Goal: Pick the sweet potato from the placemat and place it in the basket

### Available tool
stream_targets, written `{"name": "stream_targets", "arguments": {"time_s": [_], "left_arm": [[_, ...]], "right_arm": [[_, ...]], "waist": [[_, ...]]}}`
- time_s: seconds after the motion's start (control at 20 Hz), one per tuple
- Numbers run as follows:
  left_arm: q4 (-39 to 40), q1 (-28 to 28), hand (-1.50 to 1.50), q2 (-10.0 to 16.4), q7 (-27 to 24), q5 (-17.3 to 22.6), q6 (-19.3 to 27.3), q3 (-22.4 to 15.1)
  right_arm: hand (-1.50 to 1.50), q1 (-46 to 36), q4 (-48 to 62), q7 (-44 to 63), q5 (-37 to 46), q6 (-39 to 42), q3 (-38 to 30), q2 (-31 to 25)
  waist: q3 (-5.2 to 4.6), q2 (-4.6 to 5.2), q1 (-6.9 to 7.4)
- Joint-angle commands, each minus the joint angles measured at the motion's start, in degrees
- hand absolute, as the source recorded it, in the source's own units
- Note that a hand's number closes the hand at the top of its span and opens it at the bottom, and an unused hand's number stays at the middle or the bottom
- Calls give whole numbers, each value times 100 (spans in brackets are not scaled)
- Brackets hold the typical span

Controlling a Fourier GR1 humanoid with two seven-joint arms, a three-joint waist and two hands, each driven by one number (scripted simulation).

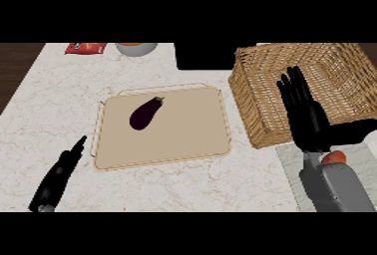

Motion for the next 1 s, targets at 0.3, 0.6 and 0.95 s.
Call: {"name": "stream_targets", "arguments": {"time_s": [0.3, 0.6, 0.95], "left_arm": [[-316, 450, 0, -813, 65, 812, -36, 260], [-216, 610, 0, -686, -50, 890, -280, 480], [-405, 631, 0, -709, 69, 855, -144, 500]], "right_arm": [[150, 412, -32, -840, 120, 1727, -818, -1673], [-150, 547, -96, -801, 1457, -126, -168, -704], [-150, 397, -134, 1321, 3173, -854, -185, -2645]], "waist": [[60, 146, 115], [47, 133, 83], [-3, 90, -65]]}}
